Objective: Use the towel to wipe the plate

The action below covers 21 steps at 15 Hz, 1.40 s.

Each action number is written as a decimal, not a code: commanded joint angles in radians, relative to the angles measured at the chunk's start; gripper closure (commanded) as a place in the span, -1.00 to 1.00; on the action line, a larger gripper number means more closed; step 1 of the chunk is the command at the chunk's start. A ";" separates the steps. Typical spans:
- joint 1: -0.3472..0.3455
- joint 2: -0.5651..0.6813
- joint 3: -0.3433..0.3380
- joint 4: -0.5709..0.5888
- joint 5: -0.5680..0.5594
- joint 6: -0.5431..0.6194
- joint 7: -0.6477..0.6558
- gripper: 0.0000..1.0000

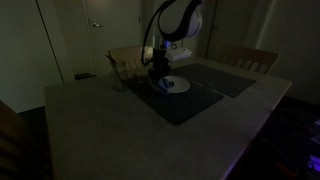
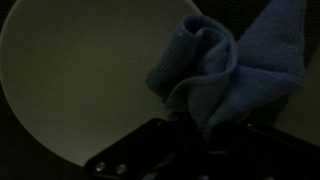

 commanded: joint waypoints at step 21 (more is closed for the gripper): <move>0.038 0.121 0.109 0.108 0.007 0.017 -0.239 0.25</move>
